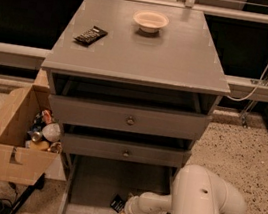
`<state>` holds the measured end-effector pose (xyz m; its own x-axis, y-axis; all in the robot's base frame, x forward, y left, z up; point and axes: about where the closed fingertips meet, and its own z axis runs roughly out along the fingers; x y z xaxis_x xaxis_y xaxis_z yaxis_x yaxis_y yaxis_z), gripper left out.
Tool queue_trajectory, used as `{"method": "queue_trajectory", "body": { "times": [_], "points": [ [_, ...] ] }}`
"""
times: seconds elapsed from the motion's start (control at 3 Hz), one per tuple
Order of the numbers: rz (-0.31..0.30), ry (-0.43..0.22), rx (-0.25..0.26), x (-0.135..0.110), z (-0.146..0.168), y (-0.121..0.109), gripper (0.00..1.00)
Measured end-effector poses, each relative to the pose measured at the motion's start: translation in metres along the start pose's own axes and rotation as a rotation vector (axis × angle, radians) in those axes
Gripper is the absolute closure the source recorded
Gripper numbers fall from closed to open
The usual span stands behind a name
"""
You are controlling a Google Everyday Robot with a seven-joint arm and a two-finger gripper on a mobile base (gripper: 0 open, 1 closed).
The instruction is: Pick rxbar blueberry from bottom drawer and place on counter
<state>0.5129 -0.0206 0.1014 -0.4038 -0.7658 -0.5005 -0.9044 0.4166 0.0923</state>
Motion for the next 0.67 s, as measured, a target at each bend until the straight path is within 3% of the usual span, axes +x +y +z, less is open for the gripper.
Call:
{"method": "queue_trajectory", "body": {
  "times": [0.67],
  "points": [
    [0.008, 0.004, 0.0, -0.0023, -0.0017, -0.0003, 0.62]
  ]
}}
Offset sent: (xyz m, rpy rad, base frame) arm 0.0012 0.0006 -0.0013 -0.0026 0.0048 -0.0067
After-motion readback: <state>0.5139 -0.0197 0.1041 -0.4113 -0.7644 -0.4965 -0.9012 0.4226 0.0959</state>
